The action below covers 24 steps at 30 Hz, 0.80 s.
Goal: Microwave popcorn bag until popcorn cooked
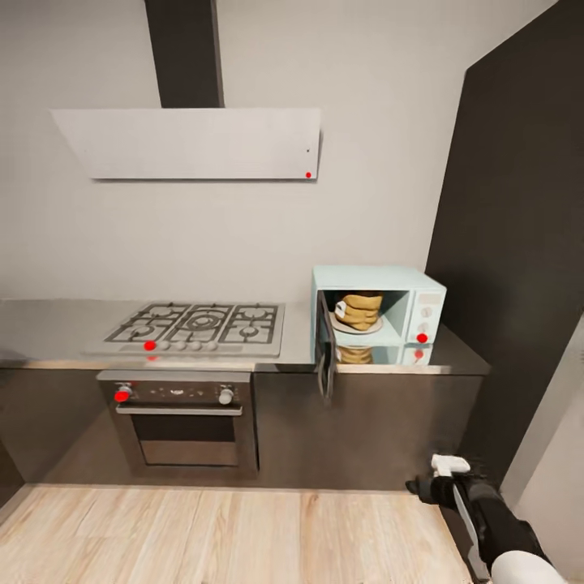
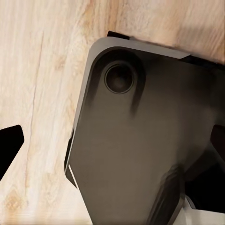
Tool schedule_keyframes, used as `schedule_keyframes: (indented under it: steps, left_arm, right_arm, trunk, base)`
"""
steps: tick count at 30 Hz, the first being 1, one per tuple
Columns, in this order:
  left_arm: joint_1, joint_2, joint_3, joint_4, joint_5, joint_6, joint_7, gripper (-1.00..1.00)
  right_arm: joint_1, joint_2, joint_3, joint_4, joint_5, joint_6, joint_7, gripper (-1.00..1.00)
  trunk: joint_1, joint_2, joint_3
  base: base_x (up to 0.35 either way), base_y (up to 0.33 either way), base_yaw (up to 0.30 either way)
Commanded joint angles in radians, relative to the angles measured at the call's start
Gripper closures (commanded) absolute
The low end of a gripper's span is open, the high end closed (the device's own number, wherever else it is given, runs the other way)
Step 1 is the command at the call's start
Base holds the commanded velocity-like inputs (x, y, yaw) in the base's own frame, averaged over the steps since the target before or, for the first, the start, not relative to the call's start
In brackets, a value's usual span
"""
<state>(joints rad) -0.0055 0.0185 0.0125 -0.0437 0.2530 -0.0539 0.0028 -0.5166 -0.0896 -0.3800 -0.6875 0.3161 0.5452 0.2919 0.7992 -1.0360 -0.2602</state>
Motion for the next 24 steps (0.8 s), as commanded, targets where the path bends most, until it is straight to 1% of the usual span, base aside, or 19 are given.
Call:
schedule_keyframes:
  steps: [1,2,3,4,5,7,8,9,11,12,13,15,16,19,20,22,24]
  left_arm:
    - [-0.001,0.0,0.0,0.001,0.003,-0.003,0.0,-1.0]
    - [-0.001,0.001,0.0,0.001,0.003,-0.003,0.0,-1.0]
    - [-0.001,0.001,0.0,0.001,0.003,-0.002,0.0,-1.0]
    - [-0.001,0.001,-0.001,0.001,0.003,-0.002,0.0,-1.0]
    - [-0.001,0.001,-0.001,0.0,0.002,-0.002,0.0,-1.0]
    - [-0.001,0.001,-0.002,-0.001,0.002,-0.001,0.0,-1.0]
    - [-0.001,0.001,-0.001,-0.002,0.002,-0.001,0.0,-1.0]
    - [-0.001,0.001,-0.002,-0.004,0.002,-0.001,0.0,-1.0]
    - [-0.001,0.001,-0.001,-0.005,0.002,-0.002,0.0,-1.0]
    - [-0.001,0.001,-0.001,-0.007,0.003,-0.002,0.0,-1.0]
    - [-0.001,0.0,0.0,-0.019,0.003,-0.002,0.0,-1.0]
    - [-0.001,-0.003,0.001,-0.055,0.003,0.003,0.0,-1.0]
    - [-0.001,-0.004,0.0,-0.075,0.002,0.01,-0.002,-1.0]
    - [-0.001,-0.004,-0.001,-0.076,0.003,0.012,-0.005,-1.0]
    - [-0.001,-0.004,-0.001,-0.071,0.004,0.011,-0.006,-1.0]
    - [-0.001,-0.004,-0.001,-0.067,0.003,0.011,-0.007,-1.0]
    - [-0.001,-0.005,-0.002,-0.064,0.003,0.01,-0.007,-1.0]
  right_arm:
    - [-0.001,-0.017,-0.004,0.063,0.008,-0.019,0.008,-1.0]
    - [-0.001,-0.046,-0.003,0.181,0.008,-0.067,0.007,-1.0]
    - [0.0,-0.064,0.001,0.289,0.009,-0.123,0.007,-1.0]
    - [0.0,-0.069,0.002,0.336,0.009,-0.15,0.006,-1.0]
    - [0.0,-0.079,0.005,0.418,0.01,-0.199,0.005,-1.0]
    - [0.0,-0.086,0.007,0.472,0.018,-0.226,0.0,-1.0]
    - [0.0,-0.088,0.008,0.519,0.038,-0.248,-0.008,-1.0]
    - [0.0,-0.089,0.008,0.578,0.067,-0.276,-0.021,-1.0]
    - [0.0,-0.091,0.009,0.65,0.082,-0.308,-0.032,-1.0]
    - [0.001,-0.092,0.009,0.676,0.086,-0.321,-0.04,-1.0]
    - [0.029,-0.093,0.008,0.702,0.089,-0.336,-0.068,-1.0]
    - [0.106,-0.091,0.007,0.714,0.088,-0.345,-0.104,-1.0]
    - [0.175,-0.088,0.006,0.718,0.087,-0.365,-0.123,-1.0]
    - [0.228,-0.086,0.006,0.719,0.087,-0.416,-0.128,-1.0]
    - [0.26,-0.084,0.006,0.72,0.087,-0.464,-0.129,-1.0]
    - [0.277,-0.083,0.006,0.72,0.087,-0.498,-0.129,-1.0]
    - [0.283,-0.081,0.007,0.72,0.088,-0.51,-0.129,-1.0]
  trunk:
    - [0.0,-0.001,-0.001]
    - [0.0,-0.001,-0.001]
    - [0.0,-0.001,-0.001]
    - [0.0,-0.001,-0.001]
    - [0.0,-0.001,-0.001]
    - [0.0,-0.001,-0.001]
    - [0.0,-0.001,-0.001]
    - [0.0,-0.001,-0.001]
    - [0.0,-0.001,-0.001]
    - [0.0,-0.001,-0.001]
    - [0.0,-0.001,-0.001]
    - [0.0,-0.001,-0.001]
    - [0.0,-0.001,-0.001]
    - [0.0,-0.001,-0.001]
    - [0.0,-0.001,-0.001]
    - [0.0,-0.001,-0.001]
    - [0.0,-0.001,-0.001]
  base:
    - [-0.155,0.0,0.0]
    - [-0.064,0.0,0.0]
    - [-0.026,0.0,0.0]
    - [-0.017,0.0,0.0]
    - [-0.007,0.0,0.0]
    - [-0.004,0.0,0.0]
    - [-0.002,0.0,0.0]
    - [0.0,0.0,0.0]
    - [0.0,0.0,0.0]
    - [0.0,0.0,0.0]
    - [0.0,0.0,0.0]
    - [0.004,0.0,0.0]
    - [0.194,0.0,0.0]
    - [0.265,0.0,0.0]
    - [0.307,0.0,0.0]
    - [0.313,0.0,0.0]
    - [0.319,0.0,0.0]
